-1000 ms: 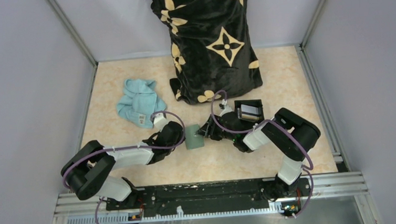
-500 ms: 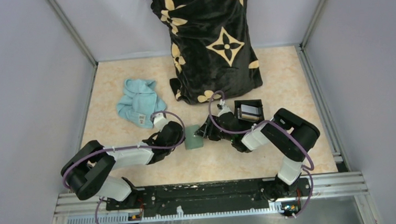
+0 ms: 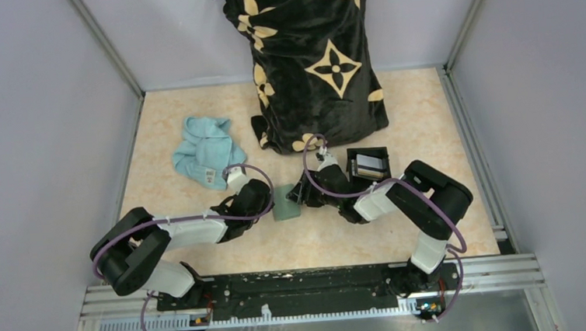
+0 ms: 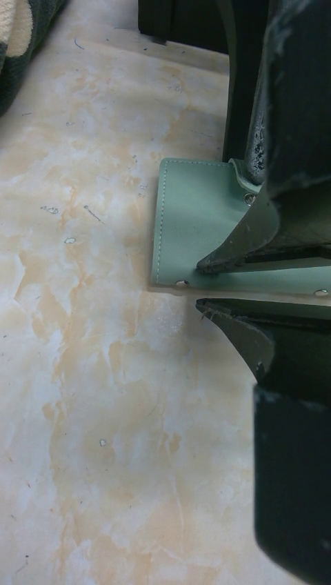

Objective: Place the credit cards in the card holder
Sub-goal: Close the card holder at the center of the board.

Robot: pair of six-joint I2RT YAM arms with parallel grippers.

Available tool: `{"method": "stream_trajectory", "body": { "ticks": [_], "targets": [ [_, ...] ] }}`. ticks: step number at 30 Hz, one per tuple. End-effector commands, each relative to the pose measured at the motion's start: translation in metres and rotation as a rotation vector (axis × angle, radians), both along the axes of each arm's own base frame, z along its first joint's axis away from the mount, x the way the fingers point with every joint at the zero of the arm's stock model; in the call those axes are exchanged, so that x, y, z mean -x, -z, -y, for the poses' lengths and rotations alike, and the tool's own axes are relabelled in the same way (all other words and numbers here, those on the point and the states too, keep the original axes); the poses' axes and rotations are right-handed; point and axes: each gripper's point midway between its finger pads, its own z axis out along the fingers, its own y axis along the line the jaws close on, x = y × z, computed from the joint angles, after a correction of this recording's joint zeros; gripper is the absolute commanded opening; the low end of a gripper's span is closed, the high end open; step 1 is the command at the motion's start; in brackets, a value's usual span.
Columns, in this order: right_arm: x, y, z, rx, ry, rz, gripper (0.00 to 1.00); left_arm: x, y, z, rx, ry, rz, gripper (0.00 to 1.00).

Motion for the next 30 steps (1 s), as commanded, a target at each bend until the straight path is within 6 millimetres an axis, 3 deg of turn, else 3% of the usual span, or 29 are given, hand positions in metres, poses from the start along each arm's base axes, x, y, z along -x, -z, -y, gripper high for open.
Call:
{"method": "stream_trajectory", "body": {
  "ticks": [1,30],
  "targets": [
    [0.023,0.03,0.003,0.123,-0.056,-0.068,0.47,0.041,0.045,-0.017,-0.107,0.077,-0.193,0.28],
    [0.037,0.047,0.018,0.23,-0.043,-0.115,0.42,0.042,0.049,-0.018,-0.109,0.073,-0.203,0.28]
  ]
}}
